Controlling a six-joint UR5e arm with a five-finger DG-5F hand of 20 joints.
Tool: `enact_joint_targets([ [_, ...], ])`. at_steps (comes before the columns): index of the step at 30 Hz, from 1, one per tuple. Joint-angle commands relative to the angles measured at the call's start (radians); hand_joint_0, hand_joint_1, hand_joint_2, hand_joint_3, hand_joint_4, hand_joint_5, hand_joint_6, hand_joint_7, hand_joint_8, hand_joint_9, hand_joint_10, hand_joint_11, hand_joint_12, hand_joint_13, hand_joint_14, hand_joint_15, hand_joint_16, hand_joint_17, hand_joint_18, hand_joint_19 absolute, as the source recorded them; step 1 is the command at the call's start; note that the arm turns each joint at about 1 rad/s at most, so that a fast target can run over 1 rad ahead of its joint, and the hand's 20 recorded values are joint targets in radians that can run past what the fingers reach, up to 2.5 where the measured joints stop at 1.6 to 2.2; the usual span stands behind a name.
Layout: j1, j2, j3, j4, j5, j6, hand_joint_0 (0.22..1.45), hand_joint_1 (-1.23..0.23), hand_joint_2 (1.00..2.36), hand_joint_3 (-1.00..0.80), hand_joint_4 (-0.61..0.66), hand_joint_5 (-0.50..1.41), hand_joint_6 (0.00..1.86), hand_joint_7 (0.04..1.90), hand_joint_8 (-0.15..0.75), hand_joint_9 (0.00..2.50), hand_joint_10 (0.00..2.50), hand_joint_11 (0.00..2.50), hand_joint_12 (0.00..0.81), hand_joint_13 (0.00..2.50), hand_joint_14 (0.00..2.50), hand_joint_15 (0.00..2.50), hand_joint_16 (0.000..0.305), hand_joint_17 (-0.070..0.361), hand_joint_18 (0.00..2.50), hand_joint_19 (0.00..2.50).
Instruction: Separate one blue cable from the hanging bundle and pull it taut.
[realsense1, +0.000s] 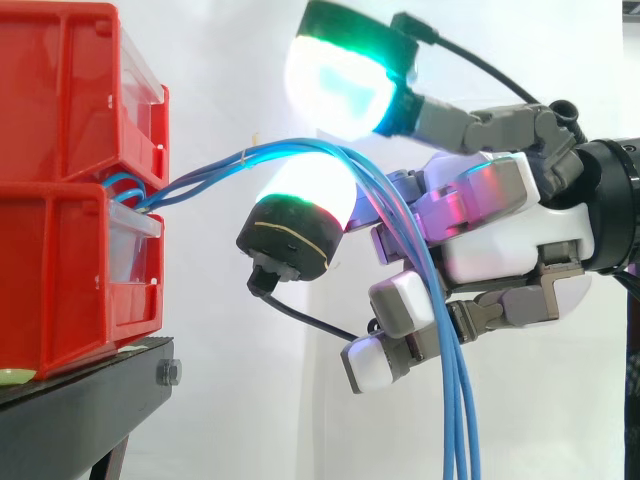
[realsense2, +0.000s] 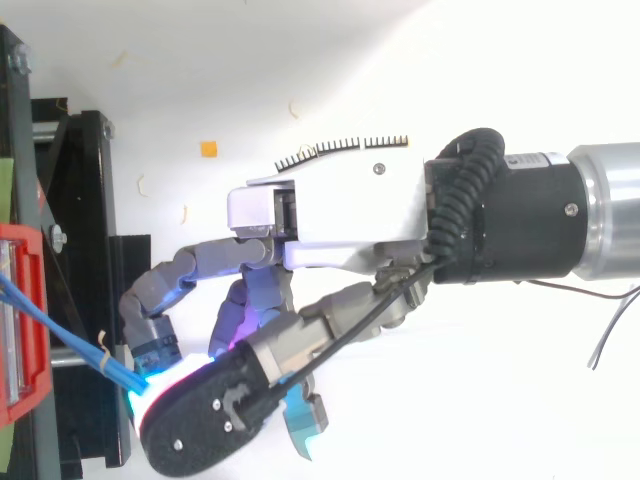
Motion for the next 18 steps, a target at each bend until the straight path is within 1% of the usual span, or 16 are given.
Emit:
enact_joint_targets([
  [1,0.000,0.000,0.000,0.000,0.000,0.000,0.70,-0.65,1.00,-0.50,0.08,0.14,0.50,1.30,0.092,1.77,0.01,0.14,0.231,1.15,0.01,0.38,0.046,0.105,0.67,0.55],
  [5,0.000,0.000,0.000,-0.002,0.000,0.000,0.73,-0.72,1.01,-0.41,0.06,0.14,0.50,1.30,0.092,1.79,0.01,0.16,0.234,1.16,0.01,0.38,0.045,0.102,0.68,0.55],
  [9,0.000,0.000,0.000,-0.002,0.000,0.000,0.74,-0.76,1.01,-0.35,0.03,0.14,0.50,1.30,0.097,1.78,0.01,0.18,0.238,1.15,0.01,0.39,0.045,0.101,0.68,0.55],
  [10,0.000,0.000,0.000,-0.002,0.000,0.000,0.75,-0.82,1.01,-0.35,0.00,0.14,0.50,1.30,0.103,1.77,0.01,0.18,0.238,1.15,0.01,0.38,0.045,0.101,0.68,0.55],
  [11,0.000,0.000,0.000,-0.002,0.000,0.000,0.75,-0.82,1.01,-0.35,0.00,0.14,0.50,1.29,0.102,1.76,0.01,0.17,0.234,1.15,0.02,0.38,0.045,0.101,0.68,0.55],
  [12,0.000,0.000,0.000,-0.002,-0.002,0.000,0.75,-0.86,1.01,-0.36,-0.01,0.14,0.50,1.29,0.101,1.76,0.01,0.17,0.233,1.15,0.01,0.39,0.045,0.100,0.68,0.55],
  [13,0.000,0.000,0.000,-0.003,-0.003,0.000,0.75,-0.89,1.01,-0.40,-0.01,0.14,0.50,1.29,0.098,1.75,0.01,0.18,0.231,1.14,0.02,0.39,0.045,0.100,0.69,0.54],
  [14,0.000,0.000,-0.001,-0.006,-0.003,0.000,0.76,-0.95,1.00,-0.49,-0.02,0.14,0.50,1.29,0.090,1.76,0.01,0.17,0.230,1.14,0.01,0.38,0.044,0.100,0.69,0.54],
  [15,0.000,0.000,0.000,-0.009,-0.003,0.000,0.75,-0.95,1.00,-0.50,-0.02,0.14,0.50,1.28,0.095,1.76,0.01,0.18,0.231,1.14,0.01,0.39,0.044,0.099,0.69,0.54],
  [18,0.000,0.000,0.000,-0.011,-0.003,0.000,0.70,-0.99,1.00,-0.50,-0.04,0.14,0.50,1.28,0.080,1.77,0.01,0.18,0.228,1.15,0.02,0.38,0.043,0.097,0.70,0.54],
])
